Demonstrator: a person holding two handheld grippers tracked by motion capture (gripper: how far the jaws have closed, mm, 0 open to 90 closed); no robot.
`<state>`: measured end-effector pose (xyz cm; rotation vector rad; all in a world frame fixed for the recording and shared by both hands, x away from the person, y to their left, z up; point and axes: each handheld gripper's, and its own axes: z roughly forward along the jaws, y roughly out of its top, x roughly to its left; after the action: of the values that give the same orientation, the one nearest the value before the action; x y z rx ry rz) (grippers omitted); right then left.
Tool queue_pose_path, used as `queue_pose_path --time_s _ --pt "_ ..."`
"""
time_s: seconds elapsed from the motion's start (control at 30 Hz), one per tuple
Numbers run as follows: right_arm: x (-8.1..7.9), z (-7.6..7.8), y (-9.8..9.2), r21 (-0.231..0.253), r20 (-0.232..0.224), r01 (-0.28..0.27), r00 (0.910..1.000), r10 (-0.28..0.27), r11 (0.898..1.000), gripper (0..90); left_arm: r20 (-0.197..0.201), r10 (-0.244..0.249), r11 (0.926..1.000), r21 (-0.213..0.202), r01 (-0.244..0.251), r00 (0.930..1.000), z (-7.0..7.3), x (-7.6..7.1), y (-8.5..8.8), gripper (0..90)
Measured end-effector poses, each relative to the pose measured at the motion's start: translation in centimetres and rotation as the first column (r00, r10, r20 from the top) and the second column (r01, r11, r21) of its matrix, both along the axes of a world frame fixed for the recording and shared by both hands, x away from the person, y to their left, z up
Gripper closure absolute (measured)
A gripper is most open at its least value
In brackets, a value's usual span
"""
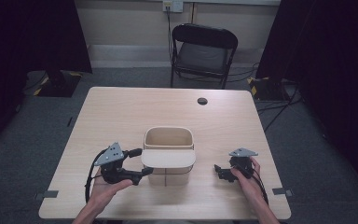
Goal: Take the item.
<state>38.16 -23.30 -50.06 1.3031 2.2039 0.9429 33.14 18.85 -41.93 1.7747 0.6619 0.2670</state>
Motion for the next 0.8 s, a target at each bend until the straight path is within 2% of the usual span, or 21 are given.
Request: queue_pose_path --time_s 0.37,0.43,0.57,0.8 --pt "0.00 0.00 0.00 0.000 0.000 0.000 1.0000 0.000 1.000 9.3 -0.001 0.004 1.0000 -0.002 -0.004 1.0000 0.28 -0.12 -0.13 18.8" --pt "0.00 0.00 0.00 0.000 0.000 0.000 1.0000 0.000 1.000 9.3 0.006 -0.001 0.9999 0.011 0.001 1.0000 0.47 -0.01 -0.11 18.7" --pt "0.00 0.00 0.00 0.000 0.000 0.000 1.0000 0.000 1.000 9.3 0.004 0.002 0.9999 0.010 -0.002 1.0000 0.53 0.00 -0.10 19.0" --pt "0.00 0.00 0.01 0.000 0.000 0.001 1.0000 -0.001 1.000 9.3 0.007 -0.015 0.9999 0.009 0.014 0.9999 0.89 0.05 -0.12 18.5"
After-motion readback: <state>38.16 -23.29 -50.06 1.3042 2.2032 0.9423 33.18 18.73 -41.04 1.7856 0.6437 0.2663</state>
